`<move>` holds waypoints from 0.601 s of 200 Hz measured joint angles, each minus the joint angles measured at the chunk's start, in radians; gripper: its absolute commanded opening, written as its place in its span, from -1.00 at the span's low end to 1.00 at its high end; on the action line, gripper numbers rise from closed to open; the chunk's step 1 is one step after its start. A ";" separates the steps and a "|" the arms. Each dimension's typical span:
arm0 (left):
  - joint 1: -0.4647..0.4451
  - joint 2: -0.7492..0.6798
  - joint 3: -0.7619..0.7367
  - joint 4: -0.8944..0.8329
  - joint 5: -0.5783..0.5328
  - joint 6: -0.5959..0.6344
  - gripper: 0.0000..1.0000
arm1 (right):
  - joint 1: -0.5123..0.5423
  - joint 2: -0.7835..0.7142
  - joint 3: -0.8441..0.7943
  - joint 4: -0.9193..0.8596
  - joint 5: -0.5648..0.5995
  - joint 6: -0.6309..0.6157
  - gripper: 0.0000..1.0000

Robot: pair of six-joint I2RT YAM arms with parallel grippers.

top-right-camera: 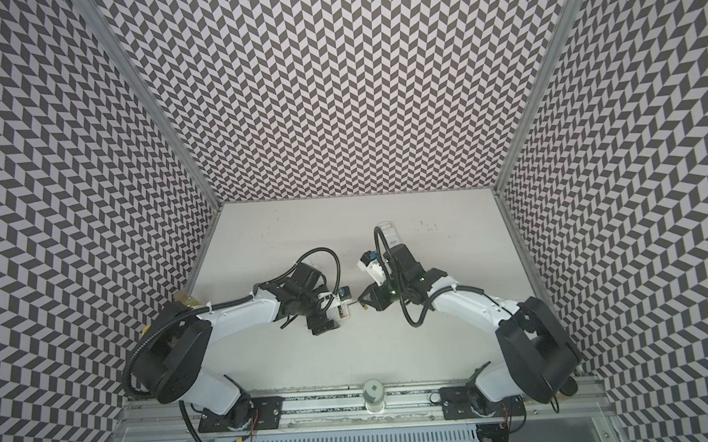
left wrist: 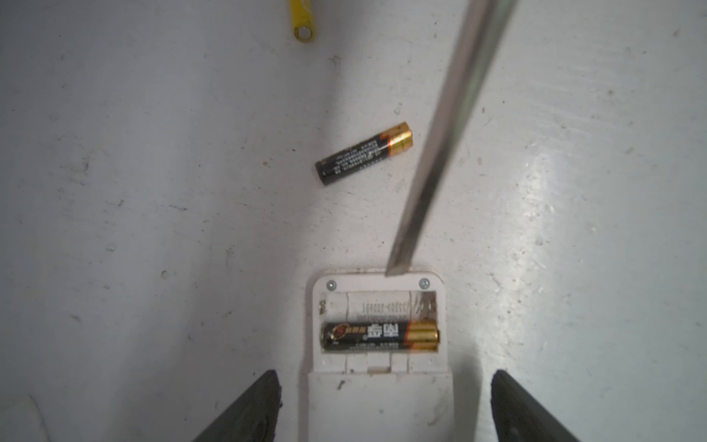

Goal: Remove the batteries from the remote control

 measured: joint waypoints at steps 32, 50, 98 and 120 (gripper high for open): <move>-0.007 0.057 0.033 0.001 0.000 -0.010 0.62 | -0.004 0.024 -0.021 0.029 -0.030 0.025 -1.00; -0.021 0.066 0.046 0.002 -0.003 -0.012 0.56 | -0.006 0.053 -0.021 0.037 -0.048 0.036 -1.00; -0.037 0.085 0.061 0.001 -0.005 -0.010 0.29 | -0.013 0.092 -0.021 0.059 -0.069 0.054 -1.00; -0.040 0.091 0.067 0.001 -0.007 -0.011 0.11 | -0.015 0.110 -0.021 0.069 -0.075 0.065 -1.00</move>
